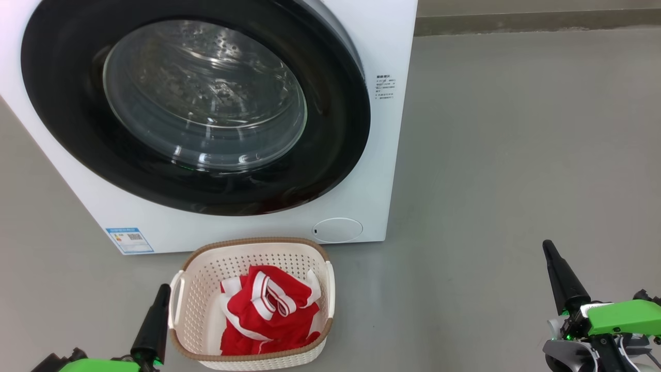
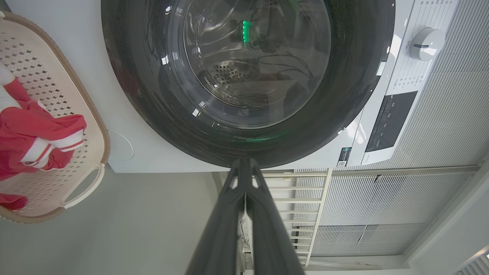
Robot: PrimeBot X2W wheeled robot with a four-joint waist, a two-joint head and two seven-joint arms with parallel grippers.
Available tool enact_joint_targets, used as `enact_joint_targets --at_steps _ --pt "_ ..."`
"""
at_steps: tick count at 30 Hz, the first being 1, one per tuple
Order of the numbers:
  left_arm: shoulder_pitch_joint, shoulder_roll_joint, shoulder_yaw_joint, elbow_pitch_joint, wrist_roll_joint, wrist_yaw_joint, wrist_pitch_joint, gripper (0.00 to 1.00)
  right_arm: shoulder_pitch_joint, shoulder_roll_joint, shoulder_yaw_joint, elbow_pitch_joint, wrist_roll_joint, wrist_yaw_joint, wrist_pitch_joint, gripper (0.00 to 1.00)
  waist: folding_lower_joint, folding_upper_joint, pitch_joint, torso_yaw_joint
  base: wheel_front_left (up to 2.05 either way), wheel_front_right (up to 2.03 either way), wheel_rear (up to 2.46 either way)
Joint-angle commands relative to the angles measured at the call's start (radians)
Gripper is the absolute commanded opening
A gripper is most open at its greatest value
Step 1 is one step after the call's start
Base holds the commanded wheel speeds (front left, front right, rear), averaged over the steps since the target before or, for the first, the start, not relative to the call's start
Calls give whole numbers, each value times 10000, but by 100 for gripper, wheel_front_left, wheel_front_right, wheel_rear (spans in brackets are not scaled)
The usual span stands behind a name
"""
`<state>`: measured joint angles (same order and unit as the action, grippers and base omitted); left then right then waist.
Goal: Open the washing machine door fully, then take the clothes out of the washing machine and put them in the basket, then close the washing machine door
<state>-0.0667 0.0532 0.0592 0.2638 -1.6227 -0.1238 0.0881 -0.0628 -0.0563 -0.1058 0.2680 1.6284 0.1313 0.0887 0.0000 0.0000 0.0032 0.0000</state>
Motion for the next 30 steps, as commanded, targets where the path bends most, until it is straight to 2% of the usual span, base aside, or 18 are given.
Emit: enact_joint_targets --at_steps 1,30 --pt "-396 117 346 -193 -26 -69 90 0 -428 -123 172 -247 12 -6 42 0 0 0 0 0 0 0 0" --pt "-401 70 413 -191 30 -69 144 0 -435 -65 90 -241 -57 -6 108 0 0 0 0 0 0 0 0"
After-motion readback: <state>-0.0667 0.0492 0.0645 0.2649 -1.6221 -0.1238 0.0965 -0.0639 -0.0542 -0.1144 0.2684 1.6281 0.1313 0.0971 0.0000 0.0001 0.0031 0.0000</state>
